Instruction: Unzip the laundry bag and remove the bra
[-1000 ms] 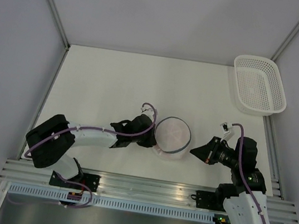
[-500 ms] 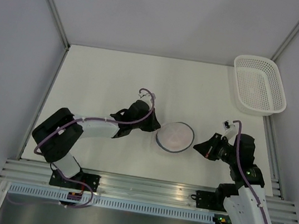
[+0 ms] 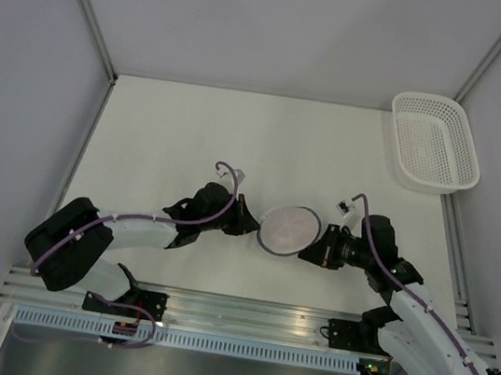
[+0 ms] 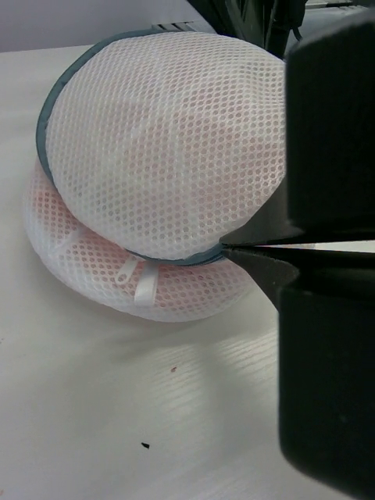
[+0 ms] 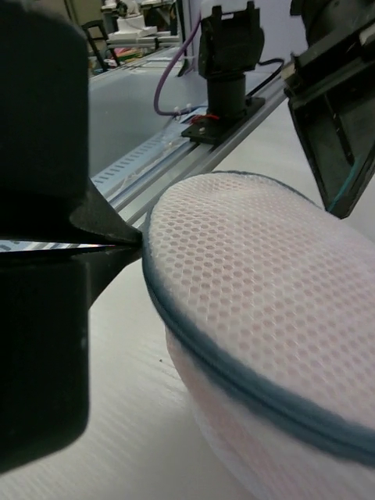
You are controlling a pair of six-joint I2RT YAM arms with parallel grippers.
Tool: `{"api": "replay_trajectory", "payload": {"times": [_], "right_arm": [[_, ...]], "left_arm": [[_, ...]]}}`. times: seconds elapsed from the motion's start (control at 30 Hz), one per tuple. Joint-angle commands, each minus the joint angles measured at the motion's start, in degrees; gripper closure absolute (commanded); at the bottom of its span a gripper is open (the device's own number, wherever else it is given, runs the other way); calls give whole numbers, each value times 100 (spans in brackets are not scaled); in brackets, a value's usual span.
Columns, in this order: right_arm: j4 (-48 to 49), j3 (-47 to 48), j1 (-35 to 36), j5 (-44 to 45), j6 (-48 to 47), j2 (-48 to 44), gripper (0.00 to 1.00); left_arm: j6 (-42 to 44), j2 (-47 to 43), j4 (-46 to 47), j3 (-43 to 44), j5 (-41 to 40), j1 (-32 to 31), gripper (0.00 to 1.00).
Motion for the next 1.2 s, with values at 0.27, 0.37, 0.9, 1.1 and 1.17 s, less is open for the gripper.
{"api": "replay_trajectory", "payload": {"times": [0.27, 0.37, 0.9, 1.1, 1.17], "right_arm": [[759, 1163, 941, 2296, -189, 2149, 100], [918, 1576, 932, 2770, -268, 2695, 100], [1042, 2272, 949, 3754, -541, 3322, 100], [347, 1903, 958, 4240, -813, 1907, 48], [224, 1867, 949, 4126, -857, 1669, 26]], "left_arm": [[-415, -145, 645, -150, 385, -113, 98], [-424, -233, 593, -158, 394, -121, 98], [-126, -1068, -102, -465, -159, -51, 98], [-213, -2806, -1015, -1080, -896, -69, 30], [-345, -3264, -1139, -1353, -1151, -69, 11]]}}
